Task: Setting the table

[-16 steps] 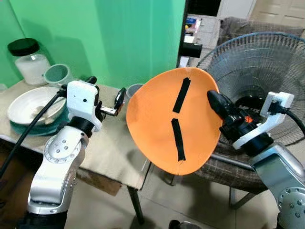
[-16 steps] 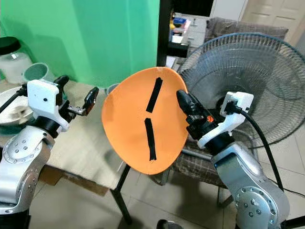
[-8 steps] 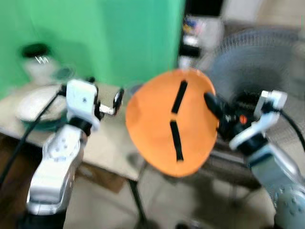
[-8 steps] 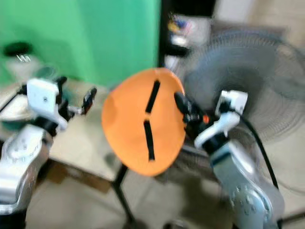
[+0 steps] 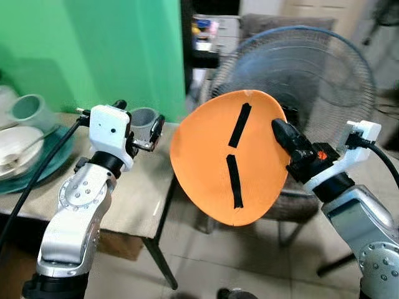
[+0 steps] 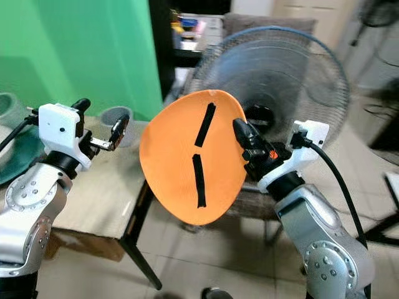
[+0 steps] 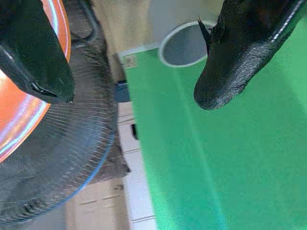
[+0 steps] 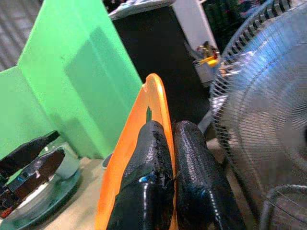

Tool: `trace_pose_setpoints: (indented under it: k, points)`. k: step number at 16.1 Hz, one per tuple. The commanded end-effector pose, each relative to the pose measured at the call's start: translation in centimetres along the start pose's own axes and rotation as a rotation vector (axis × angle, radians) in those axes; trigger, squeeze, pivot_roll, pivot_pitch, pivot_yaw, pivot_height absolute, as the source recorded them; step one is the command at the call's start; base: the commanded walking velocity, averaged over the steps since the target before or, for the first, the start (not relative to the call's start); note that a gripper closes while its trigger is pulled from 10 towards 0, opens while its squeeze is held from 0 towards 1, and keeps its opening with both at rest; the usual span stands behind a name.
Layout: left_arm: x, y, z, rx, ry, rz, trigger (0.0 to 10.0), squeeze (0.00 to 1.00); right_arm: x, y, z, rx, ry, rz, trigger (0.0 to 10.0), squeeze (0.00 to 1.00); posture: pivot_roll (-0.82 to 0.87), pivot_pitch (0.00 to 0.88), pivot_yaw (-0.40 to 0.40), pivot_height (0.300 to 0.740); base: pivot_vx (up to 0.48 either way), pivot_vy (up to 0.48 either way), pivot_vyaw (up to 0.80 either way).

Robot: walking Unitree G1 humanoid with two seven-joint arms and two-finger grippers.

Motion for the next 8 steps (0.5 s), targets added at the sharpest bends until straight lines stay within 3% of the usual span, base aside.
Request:
trace_pose_setpoints:
  k: [1,6,8]
  points:
    - [0.2,0.2,0.0,-0.008,0.009,-0.003,10.0,0.0,1.2,0.0,0.3,0.002,-0.01,-0.054,10.0,0.0,0.06,0.0,0.036,0.74,0.0,0.0,-0.8]
    - [-0.3,0.0,0.5,0.01,0.035,0.024,10.0,0.0,1.0,0.4,-0.2,-0.067,-0.053,-0.046,10.0,0.0,0.07,0.0,0.027,0.74,0.0,0.0,-0.8]
    - [0.0,0.1,1.0,0.035,0.033,0.008,10.0,0.0,1.0,0.5,-0.4,-0.092,-0.072,-0.046,10.0,0.0,0.07,0.0,0.022,0.74,0.0,0.0,0.0]
Point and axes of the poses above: a point about 5 cm out from each wrist's last joint towards the gripper, its own y axis pointing out of the wrist towards the gripper, its own x axis along the axis of the wrist's last joint, z = x × y, the point moved 5 cm from there along y, pointing out of the wrist towards the gripper, and after that the axes turned 15 degrees about -y, right-handed, at the moved point
